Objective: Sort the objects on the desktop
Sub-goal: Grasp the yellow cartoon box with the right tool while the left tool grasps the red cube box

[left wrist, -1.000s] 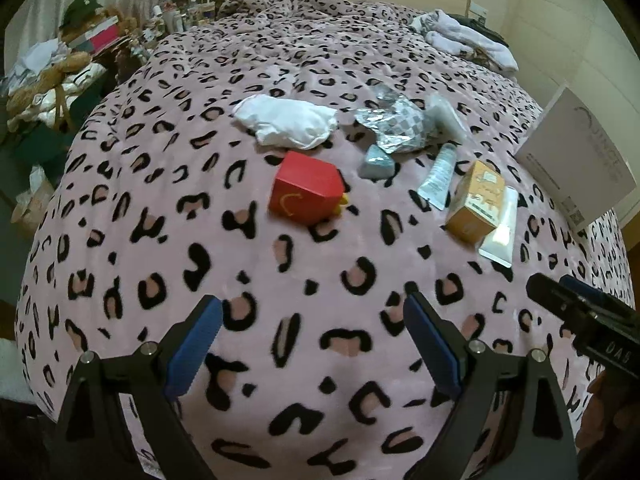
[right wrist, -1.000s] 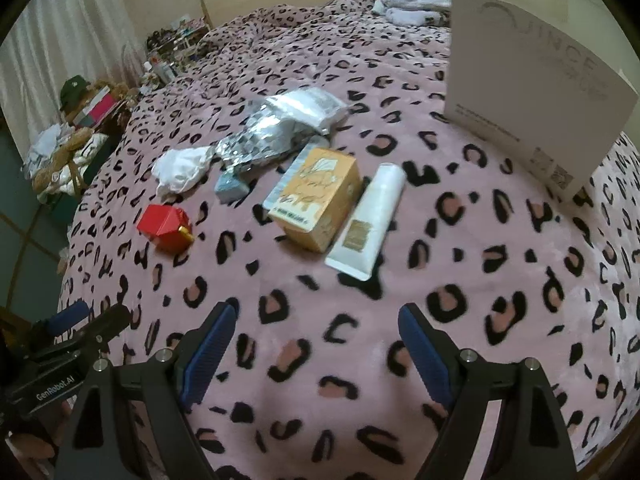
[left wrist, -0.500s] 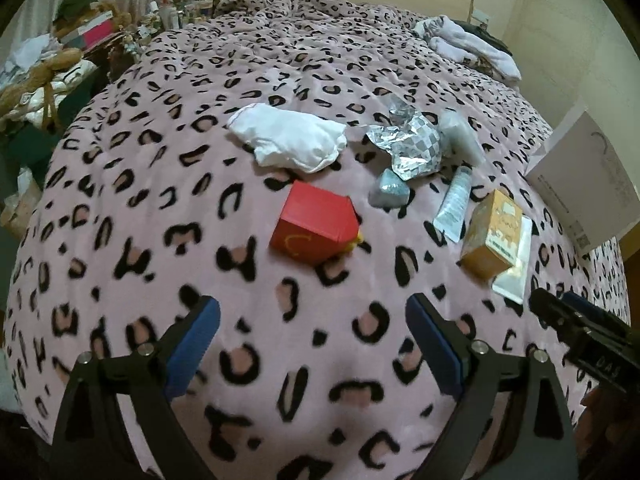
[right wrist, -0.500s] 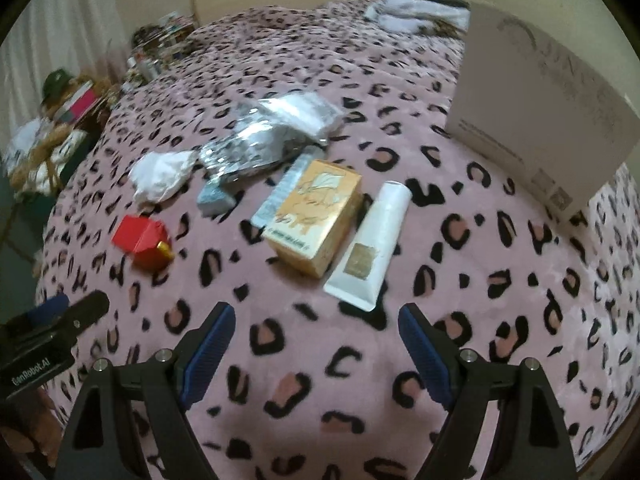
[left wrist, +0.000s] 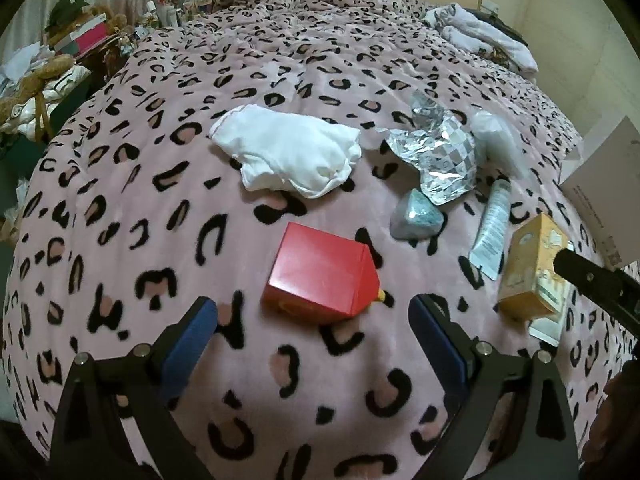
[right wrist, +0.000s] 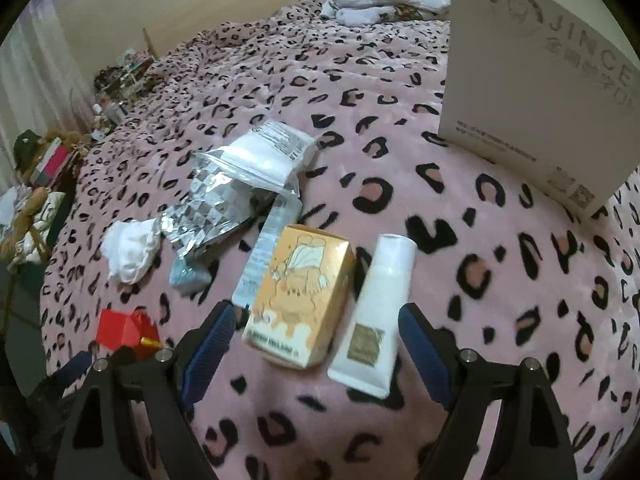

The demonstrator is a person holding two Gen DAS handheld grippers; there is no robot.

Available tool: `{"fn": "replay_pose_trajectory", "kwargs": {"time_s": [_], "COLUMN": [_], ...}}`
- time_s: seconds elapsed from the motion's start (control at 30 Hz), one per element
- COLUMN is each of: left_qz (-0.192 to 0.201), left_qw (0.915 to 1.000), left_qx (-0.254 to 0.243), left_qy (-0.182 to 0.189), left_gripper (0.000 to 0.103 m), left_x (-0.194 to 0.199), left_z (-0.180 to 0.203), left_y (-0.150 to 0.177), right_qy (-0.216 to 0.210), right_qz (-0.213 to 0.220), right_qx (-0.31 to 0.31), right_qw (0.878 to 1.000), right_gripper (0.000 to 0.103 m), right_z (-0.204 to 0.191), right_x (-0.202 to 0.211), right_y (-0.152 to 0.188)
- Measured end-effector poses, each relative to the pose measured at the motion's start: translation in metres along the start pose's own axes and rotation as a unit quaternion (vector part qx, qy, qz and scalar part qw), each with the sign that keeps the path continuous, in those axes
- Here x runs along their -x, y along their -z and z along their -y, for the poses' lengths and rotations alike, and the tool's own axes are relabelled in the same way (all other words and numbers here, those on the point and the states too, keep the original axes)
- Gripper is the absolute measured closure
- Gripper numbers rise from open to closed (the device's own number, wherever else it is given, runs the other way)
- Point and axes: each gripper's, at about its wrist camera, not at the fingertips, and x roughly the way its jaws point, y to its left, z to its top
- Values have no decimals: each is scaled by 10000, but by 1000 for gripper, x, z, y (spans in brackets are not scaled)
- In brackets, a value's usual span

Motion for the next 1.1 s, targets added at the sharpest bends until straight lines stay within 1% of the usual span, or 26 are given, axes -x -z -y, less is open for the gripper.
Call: {"fn": "replay_pose_trajectory", "kwargs": {"time_s": [0.07,0.13,0.23,0.43,0.53,0.57,0.63,0.7,0.73,0.77,0.8,0.83,0.87,0.9,1.1], "left_qz": [-24,-44,-49,-113,-80,-46,2,14,23,33,45,51,53,59,119], "left_qw": [10000,10000,10000,9999,10000,10000,10000,10000,10000,10000,10000,10000,10000,10000,9999], "left_qx": [22,44,66,77,44,34,18,-3,-9,-7,6,26,37,23,-43], "left_qy": [6,13,22,22,-16,-26,-31,-15,-16,-12,-3,28,60,56,-5], "left_gripper": [5,5,5,5,5,5,6,7,7,10,15,17,23,26,26], "left_x": [-5,-11,-19,-36,-38,-37,-37,-37,-37,-38,-38,-38,-38,-38,-35], "left_z": [-1,-1,-1,1,2,2,3,3,2,2,1,-1,-1,-1,2], "left_y": [0,-1,-3,-4,-3,-2,-2,-2,-2,-2,-1,-1,-1,0,3], "right_qy": [94,95,251,551,501,422,254,226,222,189,141,54,-15,-74,-288], "right_qz": [-31,-88,-75,50,150,130,69,-36,-92,-134,-142,-130,-124,-121,-100], "right_qx": [-16,-82,-107,139,190,181,153,151,152,82,6,-89,-153,-204,-155], "right_qw": [9999,9999,9996,9984,9985,9989,9995,9996,9996,9997,9998,9999,9998,9997,9994], "right_gripper": [17,17,17,16,16,18,18,21,28,38,43,47,54,55,55], "right_z": [-3,-4,-6,-20,-25,-26,-28,-29,-28,-25,-22,-17,-13,-9,-8], "right_x": [-8,-17,-26,-37,-35,-36,-38,-46,-50,-54,-56,-55,-54,-54,-49], "right_y": [-2,-3,-3,-2,1,2,4,6,7,8,8,8,8,7,9]}}
